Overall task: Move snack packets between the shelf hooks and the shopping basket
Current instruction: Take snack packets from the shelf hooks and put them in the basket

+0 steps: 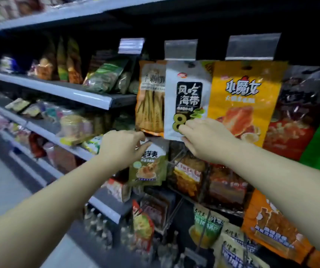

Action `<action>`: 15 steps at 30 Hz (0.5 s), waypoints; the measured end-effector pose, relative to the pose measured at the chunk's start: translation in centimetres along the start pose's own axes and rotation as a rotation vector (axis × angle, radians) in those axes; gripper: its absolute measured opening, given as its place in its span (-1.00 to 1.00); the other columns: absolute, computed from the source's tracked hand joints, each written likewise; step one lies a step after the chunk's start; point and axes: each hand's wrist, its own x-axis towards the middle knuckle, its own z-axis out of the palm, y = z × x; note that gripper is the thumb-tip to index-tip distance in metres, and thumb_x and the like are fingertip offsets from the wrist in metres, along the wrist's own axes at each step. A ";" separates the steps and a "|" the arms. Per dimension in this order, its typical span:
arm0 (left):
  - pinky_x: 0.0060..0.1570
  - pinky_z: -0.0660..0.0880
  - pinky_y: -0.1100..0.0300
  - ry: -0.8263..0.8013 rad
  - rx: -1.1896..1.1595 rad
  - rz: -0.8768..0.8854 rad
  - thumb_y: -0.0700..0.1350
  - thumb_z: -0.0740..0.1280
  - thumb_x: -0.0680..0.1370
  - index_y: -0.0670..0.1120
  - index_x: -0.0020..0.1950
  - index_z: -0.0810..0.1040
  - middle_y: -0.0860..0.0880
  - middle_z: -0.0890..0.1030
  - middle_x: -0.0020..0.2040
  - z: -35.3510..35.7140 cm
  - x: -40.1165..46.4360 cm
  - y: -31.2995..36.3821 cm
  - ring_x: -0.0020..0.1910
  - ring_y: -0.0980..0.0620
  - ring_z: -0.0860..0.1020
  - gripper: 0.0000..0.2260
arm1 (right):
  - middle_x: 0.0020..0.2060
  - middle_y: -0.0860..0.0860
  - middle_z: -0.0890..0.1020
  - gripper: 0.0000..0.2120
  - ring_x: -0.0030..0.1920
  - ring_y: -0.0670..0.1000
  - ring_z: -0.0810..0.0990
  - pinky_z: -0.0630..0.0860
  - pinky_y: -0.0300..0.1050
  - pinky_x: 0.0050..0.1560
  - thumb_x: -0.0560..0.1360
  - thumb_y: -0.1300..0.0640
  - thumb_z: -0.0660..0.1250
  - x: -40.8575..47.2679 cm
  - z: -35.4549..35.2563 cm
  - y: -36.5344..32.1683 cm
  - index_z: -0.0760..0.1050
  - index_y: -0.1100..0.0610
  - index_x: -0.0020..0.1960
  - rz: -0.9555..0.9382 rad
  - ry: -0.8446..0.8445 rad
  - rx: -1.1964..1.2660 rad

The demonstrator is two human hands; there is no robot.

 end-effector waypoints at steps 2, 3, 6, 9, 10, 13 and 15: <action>-0.54 0.37 0.25 -0.100 0.057 -0.056 0.16 0.35 0.48 0.00 -0.21 0.59 0.04 0.63 -0.39 0.0 -6.2 -2.7 -0.46 -0.06 0.59 -0.76 | -0.17 0.12 0.56 -0.85 -0.16 0.18 0.58 0.37 -0.04 -0.34 0.52 0.13 0.27 1.3 1.1 -4.8 0.47 0.19 0.03 -0.103 0.015 0.070; -0.52 0.41 0.24 -0.178 0.078 -0.109 0.18 0.28 0.51 0.00 -0.17 0.59 0.04 0.64 -0.35 -0.3 -9.2 -3.9 -0.41 -0.06 0.60 -0.73 | -0.19 0.13 0.57 -0.85 -0.18 0.18 0.58 0.40 -0.06 -0.35 0.51 0.12 0.27 1.9 1.8 -7.1 0.48 0.19 0.01 -0.151 0.033 0.134; -0.30 0.39 0.20 -0.412 0.137 -0.317 0.19 0.15 0.58 0.04 0.02 0.54 0.05 0.65 -0.06 -1.3 -17.9 -7.3 -0.06 -0.06 0.63 -0.71 | -0.07 0.10 0.55 -0.81 -0.08 0.16 0.55 0.50 0.00 -0.22 0.58 0.07 0.17 3.2 4.3 -15.4 0.42 0.14 0.12 -0.252 -0.049 0.280; -0.10 0.49 0.15 -0.589 0.149 -0.489 0.19 0.15 0.58 0.04 0.11 0.52 0.07 0.64 0.06 -1.7 -26.7 -10.0 0.07 -0.06 0.60 -0.70 | 0.05 0.08 0.53 -0.77 0.04 0.16 0.53 0.46 0.00 -0.14 0.60 0.05 0.12 3.8 7.1 -23.9 0.37 0.13 0.20 -0.357 -0.128 0.407; -0.05 0.50 0.13 -0.633 0.156 -0.547 0.19 0.15 0.58 0.05 0.13 0.53 0.06 0.64 0.06 -1.6 -29.8 -10.6 0.07 -0.06 0.60 -0.69 | 0.05 0.09 0.53 -0.77 0.06 0.17 0.54 0.45 0.01 -0.13 0.59 0.06 0.13 3.8 8.0 -26.7 0.38 0.14 0.18 -0.383 -0.141 0.442; -0.01 0.48 0.13 -0.737 0.126 -0.712 0.20 0.16 0.57 0.05 0.16 0.53 0.06 0.65 0.03 -0.6 -38.9 -10.9 0.04 -0.06 0.60 -0.67 | 0.06 0.09 0.52 -0.78 0.10 0.17 0.52 0.34 -0.02 -0.20 0.60 0.05 0.11 2.7 11.8 -34.6 0.38 0.16 0.14 -0.456 -0.242 0.513; -0.04 0.50 0.14 -0.824 0.092 -0.798 0.21 0.16 0.57 0.06 0.15 0.55 0.07 0.66 -0.01 0.6 -44.9 -9.8 0.00 -0.04 0.61 -0.67 | 0.07 0.09 0.52 -0.79 0.09 0.16 0.52 0.36 -0.01 -0.19 0.60 0.04 0.10 0.9 15.0 -39.2 0.38 0.14 0.14 -0.515 -0.336 0.561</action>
